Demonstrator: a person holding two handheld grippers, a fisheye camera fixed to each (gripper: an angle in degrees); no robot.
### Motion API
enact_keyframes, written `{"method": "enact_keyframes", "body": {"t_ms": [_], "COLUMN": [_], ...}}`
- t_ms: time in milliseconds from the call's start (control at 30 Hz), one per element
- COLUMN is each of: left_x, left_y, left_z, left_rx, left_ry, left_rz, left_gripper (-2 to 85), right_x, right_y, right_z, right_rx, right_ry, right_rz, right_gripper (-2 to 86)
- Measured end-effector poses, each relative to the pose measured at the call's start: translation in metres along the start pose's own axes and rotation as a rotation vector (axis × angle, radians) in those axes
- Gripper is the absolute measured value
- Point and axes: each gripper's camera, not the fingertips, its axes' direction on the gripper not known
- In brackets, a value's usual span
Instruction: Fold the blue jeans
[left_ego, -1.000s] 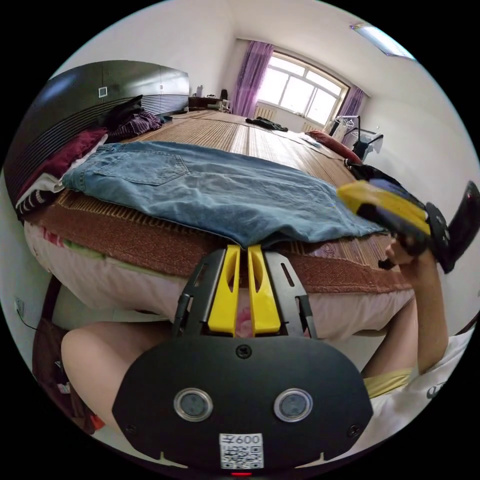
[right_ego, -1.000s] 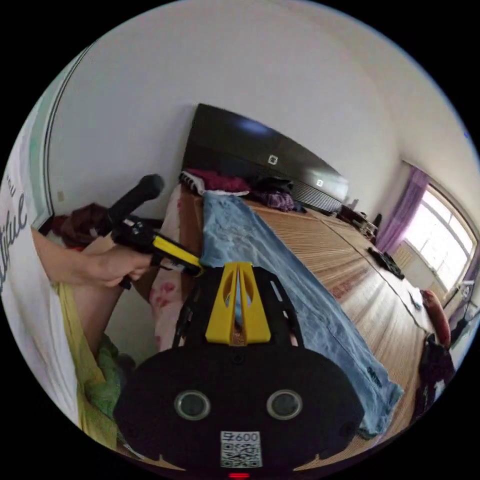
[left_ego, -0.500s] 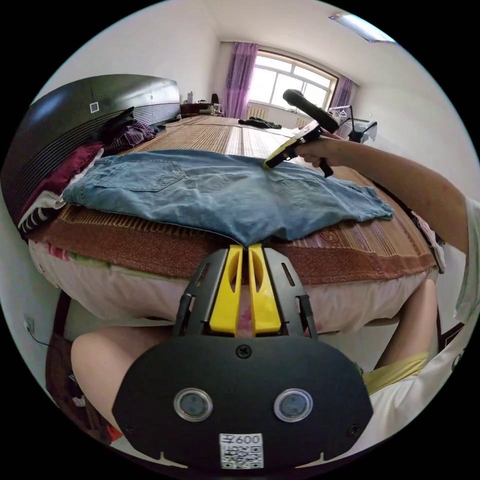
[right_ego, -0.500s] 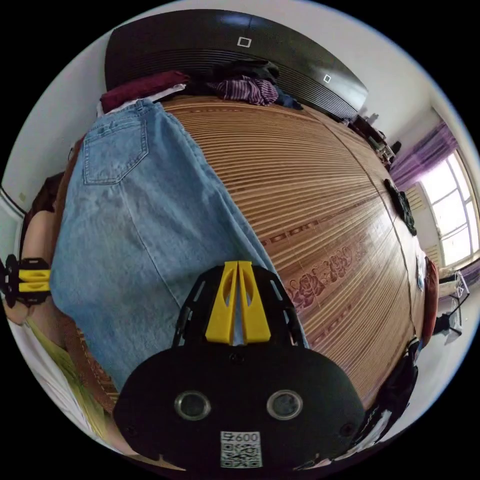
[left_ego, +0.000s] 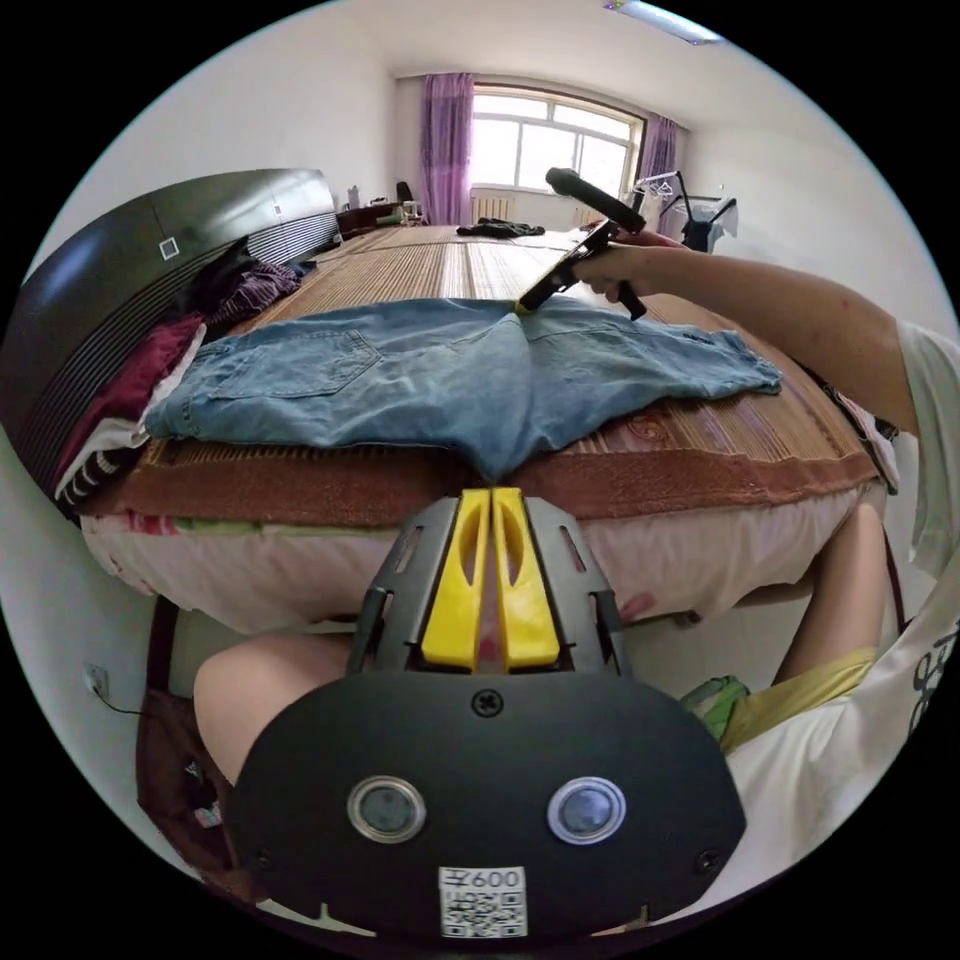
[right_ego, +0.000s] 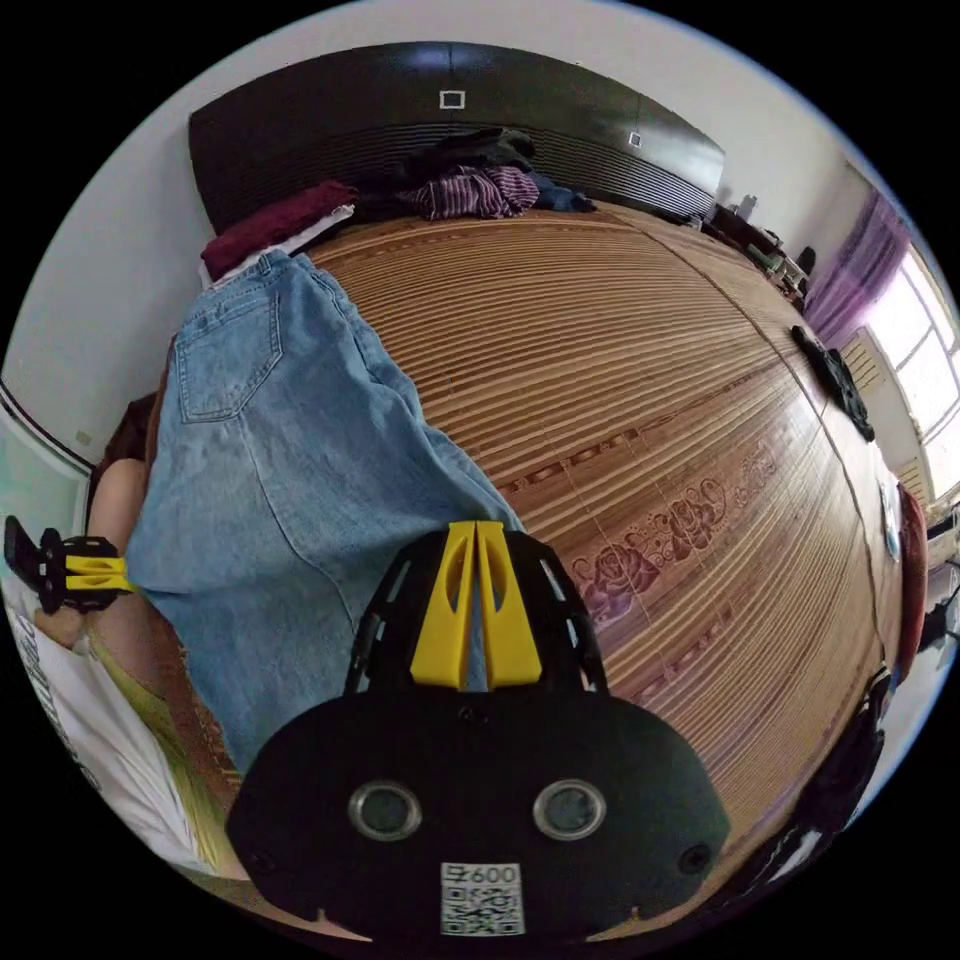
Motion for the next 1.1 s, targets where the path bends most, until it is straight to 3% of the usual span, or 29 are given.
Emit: {"method": "enact_keyframes", "body": {"t_ms": [100, 200, 267, 367, 500, 567, 633, 700, 833, 900, 933, 1000, 1067, 1100], "left_x": [-0.009, -0.025, -0.041, -0.088, -0.176, -0.209, -0.230, -0.237, -0.194, -0.185, -0.191, -0.199, -0.172, -0.160], "left_y": [0.016, -0.004, -0.053, -0.130, -0.202, -0.219, -0.225, -0.235, -0.236, -0.233, -0.231, -0.217, -0.180, -0.169], "left_z": [-0.002, -0.021, -0.022, 0.016, 0.094, 0.163, 0.174, 0.187, 0.220, 0.224, 0.212, 0.174, 0.131, 0.122], "left_rx": [-0.005, 0.130, 0.191, 0.164, -0.040, -0.260, -0.202, -0.217, -0.297, -0.309, -0.235, -0.104, 0.056, 0.096], "left_ry": [0.020, -0.011, -0.269, -0.480, -0.282, -0.190, -0.139, -0.153, -0.421, -0.571, -0.669, -0.556, -0.265, -0.219], "left_rz": [-0.013, 0.067, 0.167, 0.198, 0.135, 0.196, 0.161, 0.192, 0.558, 0.547, 0.423, 0.247, 0.292, 0.314], "left_gripper": [1.3, 1.0, 0.8, 0.8, 0.7, 0.7, 0.7, 0.7, 0.7, 0.7, 0.7, 0.7, 0.7, 0.7], "right_x": [0.025, 0.035, 0.050, 0.082, 0.124, 0.168, 0.196, 0.206, 0.198, 0.189, 0.183, 0.168, 0.127, 0.115], "right_y": [0.004, 0.022, 0.044, 0.079, 0.138, 0.175, 0.188, 0.180, 0.116, 0.097, 0.093, 0.096, 0.093, 0.088], "right_z": [-0.026, -0.071, -0.100, -0.126, -0.165, -0.196, -0.207, -0.214, -0.222, -0.231, -0.243, -0.277, -0.317, -0.323], "right_rx": [0.043, 0.141, 0.156, 0.034, -0.026, 0.040, 0.082, 0.126, -0.012, -0.068, -0.063, 0.063, 0.327, 0.366], "right_ry": [0.047, 0.099, 0.231, 0.222, 0.273, 0.137, 0.052, 0.100, 0.308, 0.380, 0.451, 0.511, 0.302, 0.238], "right_rz": [0.062, 0.045, 0.131, 0.228, 0.386, 0.622, 0.703, 0.684, 0.540, 0.516, 0.545, 0.630, 0.612, 0.587], "right_gripper": [-0.8, -0.8, -0.8, -0.8, -0.8, -0.8, -0.8, -0.8, -0.8, -0.8, -0.8, -0.8, -0.7, -0.7]}}
